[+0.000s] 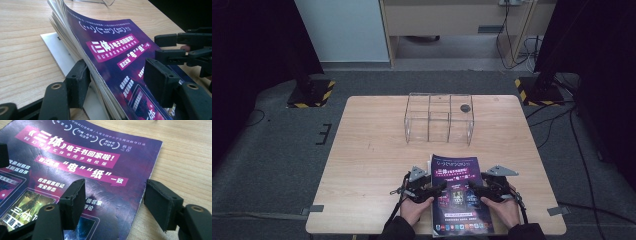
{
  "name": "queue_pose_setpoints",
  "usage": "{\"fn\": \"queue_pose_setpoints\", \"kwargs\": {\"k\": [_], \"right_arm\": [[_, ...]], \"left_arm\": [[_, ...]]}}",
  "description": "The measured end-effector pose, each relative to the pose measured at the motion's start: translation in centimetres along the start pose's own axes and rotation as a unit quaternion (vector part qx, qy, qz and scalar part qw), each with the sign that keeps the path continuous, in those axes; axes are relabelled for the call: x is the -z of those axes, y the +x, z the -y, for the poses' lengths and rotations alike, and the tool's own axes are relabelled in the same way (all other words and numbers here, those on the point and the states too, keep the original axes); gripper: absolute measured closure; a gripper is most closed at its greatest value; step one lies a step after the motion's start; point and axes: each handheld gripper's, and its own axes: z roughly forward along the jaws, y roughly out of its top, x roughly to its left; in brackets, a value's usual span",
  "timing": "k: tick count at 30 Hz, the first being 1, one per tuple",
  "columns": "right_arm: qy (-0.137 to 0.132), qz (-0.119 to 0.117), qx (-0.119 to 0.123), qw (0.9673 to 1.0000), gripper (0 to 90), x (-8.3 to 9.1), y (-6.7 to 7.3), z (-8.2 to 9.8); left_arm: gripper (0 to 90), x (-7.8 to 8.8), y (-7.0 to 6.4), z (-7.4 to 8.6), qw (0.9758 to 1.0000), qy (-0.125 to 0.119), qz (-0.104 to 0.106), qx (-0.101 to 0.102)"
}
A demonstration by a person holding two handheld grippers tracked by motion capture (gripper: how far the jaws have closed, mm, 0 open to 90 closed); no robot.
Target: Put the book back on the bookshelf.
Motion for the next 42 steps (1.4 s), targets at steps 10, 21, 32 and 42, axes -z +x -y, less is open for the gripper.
{"fn": "queue_pose_setpoints", "kwargs": {"k": [10,21,32,42], "right_arm": [[0.0,-0.002,-0.003,1.0,34.5,0.1,-0.1,0.0],[0.0,-0.001,-0.003,1.0,34.6,0.1,-0.1,0.0],[-0.002,-0.003,-0.007,1.0,36.4,0.1,-0.3,0.1],[-0.002,-0.003,-0.007,1.0,36.5,0.1,-0.3,0.1]], "left_arm": [[34.2,-1.0,1.5,-0.6,0.9993,0.025,-0.023,0.018],[42.7,-0.3,1.2,-0.7,0.9988,-0.021,0.002,0.044],[39.4,-0.9,0.4,-0.3,0.9999,-0.001,0.011,0.0],[37.0,-1.2,0.5,-0.5,0.9997,0.015,0.018,-0.007]]}}
